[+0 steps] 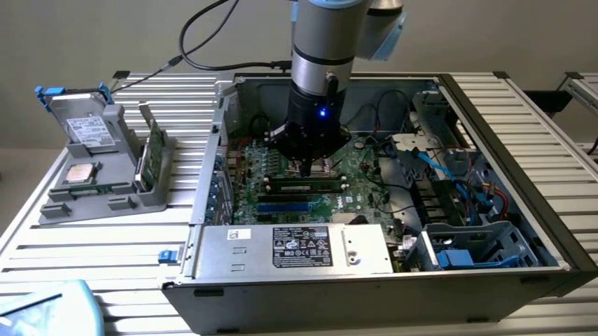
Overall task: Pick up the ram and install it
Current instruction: 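Press down the ram until it locks into place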
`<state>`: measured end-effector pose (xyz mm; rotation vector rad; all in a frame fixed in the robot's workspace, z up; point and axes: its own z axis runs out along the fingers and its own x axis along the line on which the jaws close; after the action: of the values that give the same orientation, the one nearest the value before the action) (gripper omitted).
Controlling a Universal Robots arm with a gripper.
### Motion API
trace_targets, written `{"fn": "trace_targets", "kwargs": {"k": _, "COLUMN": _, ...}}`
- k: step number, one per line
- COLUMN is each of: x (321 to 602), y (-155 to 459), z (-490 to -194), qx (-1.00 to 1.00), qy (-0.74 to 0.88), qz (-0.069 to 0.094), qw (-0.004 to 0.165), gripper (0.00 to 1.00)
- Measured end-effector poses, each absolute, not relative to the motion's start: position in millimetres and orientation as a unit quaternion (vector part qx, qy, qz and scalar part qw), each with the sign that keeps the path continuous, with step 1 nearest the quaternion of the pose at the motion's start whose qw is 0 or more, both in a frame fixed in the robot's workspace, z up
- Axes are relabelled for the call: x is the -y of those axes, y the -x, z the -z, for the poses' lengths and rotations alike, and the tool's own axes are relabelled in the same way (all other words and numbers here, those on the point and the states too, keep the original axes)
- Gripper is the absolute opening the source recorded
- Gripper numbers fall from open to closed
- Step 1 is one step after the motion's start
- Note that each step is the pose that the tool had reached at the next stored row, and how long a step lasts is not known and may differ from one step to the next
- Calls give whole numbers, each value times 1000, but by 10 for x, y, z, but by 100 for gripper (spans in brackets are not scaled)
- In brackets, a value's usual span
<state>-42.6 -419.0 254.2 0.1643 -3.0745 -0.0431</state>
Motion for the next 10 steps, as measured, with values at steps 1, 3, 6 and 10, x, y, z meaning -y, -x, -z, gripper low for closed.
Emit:
{"fn": "trace_targets", "kwargs": {"k": 1, "x": 4193, "y": 427, "z": -2546, "qx": 998, "qy": -51, "qz": 13, "qw": 31, "gripper": 11}}
{"fn": "trace_targets", "kwargs": {"k": 3, "x": 4203, "y": 426, "z": -2557, "qx": 998, "qy": -48, "qz": 13, "qw": 31, "gripper": 11}}
{"fn": "trace_targets", "kwargs": {"k": 6, "x": 4230, "y": 426, "z": -2585, "qx": 998, "qy": -45, "qz": 12, "qw": 31, "gripper": 11}}
{"fn": "trace_targets", "kwargs": {"k": 10, "x": 4278, "y": 426, "z": -2623, "qx": 999, "qy": -43, "qz": 12, "qw": 31, "gripper": 11}}
